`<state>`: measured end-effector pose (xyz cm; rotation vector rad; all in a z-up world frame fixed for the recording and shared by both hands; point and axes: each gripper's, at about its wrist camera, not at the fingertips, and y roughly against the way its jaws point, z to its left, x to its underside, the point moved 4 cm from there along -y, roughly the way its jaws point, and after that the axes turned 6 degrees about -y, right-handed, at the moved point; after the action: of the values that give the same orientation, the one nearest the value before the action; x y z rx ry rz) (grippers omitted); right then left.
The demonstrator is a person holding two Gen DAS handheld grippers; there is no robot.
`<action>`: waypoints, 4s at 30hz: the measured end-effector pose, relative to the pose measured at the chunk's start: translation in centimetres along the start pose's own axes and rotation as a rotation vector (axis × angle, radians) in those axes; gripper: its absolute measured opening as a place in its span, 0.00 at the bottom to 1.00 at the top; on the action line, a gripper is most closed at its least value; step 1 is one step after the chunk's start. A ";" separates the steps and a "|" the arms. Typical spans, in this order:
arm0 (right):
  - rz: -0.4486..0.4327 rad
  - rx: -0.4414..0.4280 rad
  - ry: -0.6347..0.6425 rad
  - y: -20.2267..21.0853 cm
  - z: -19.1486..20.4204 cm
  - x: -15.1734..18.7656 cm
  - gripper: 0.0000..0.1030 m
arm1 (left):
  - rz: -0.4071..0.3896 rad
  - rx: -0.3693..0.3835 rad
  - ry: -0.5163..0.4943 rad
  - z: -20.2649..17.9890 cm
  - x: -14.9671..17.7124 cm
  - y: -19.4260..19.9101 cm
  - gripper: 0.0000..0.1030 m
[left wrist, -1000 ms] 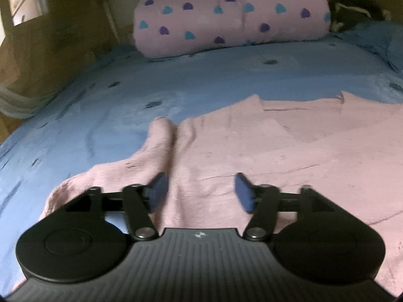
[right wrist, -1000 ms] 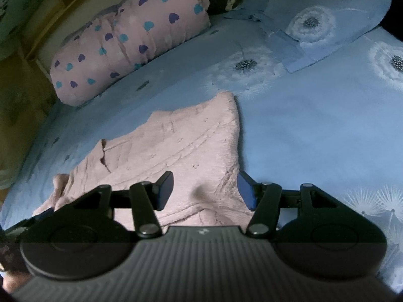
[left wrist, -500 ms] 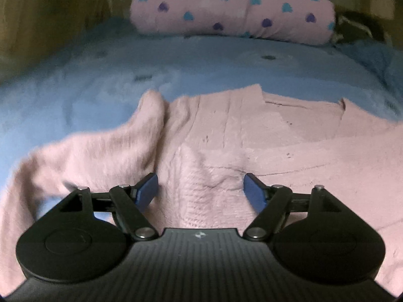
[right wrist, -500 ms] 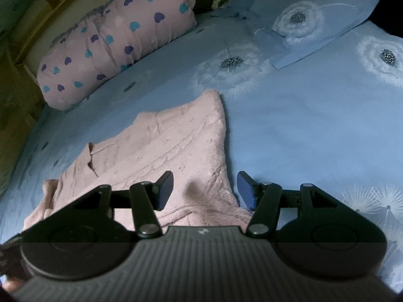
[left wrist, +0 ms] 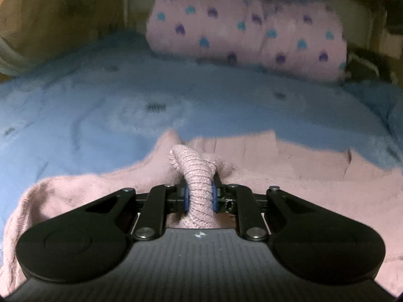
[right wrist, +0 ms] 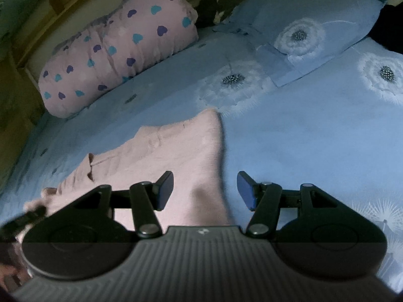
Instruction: Fold small clothes
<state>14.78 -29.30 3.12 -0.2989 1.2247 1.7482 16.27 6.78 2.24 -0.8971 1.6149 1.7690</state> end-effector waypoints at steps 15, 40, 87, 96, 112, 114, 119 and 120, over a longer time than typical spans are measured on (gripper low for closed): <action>0.113 0.111 0.195 -3.7 2.0 2.3 0.57 | 0.061 0.103 0.006 2.4 1.3 0.6 0.59; 0.135 -0.137 0.287 6.9 4.8 7.0 0.57 | 0.172 -0.109 0.065 15.4 2.8 8.9 0.67; 0.116 -0.160 0.339 9.5 5.1 17.2 0.67 | 0.162 -0.132 0.190 22.4 5.4 8.5 0.17; 0.099 -0.163 0.351 9.6 5.2 17.5 0.69 | 0.090 -0.235 0.217 26.6 2.6 11.1 0.17; 0.079 -0.198 0.271 10.2 4.8 15.4 0.70 | -0.016 0.071 0.271 22.4 -4.8 15.6 0.17; 0.059 -0.198 0.271 10.4 4.6 15.0 0.70 | -0.039 0.111 0.256 20.4 -6.0 16.3 0.17; 0.035 -0.208 0.243 10.5 3.6 14.3 0.70 | -0.086 0.188 0.173 13.8 -9.2 17.3 0.17; 0.036 -0.209 0.236 10.4 3.4 14.2 0.70 | -0.092 0.204 0.152 12.3 -9.7 17.4 0.17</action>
<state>0.06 -19.12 1.80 -0.6250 1.2177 1.9168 7.29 17.46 20.97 -1.0102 1.7832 1.4735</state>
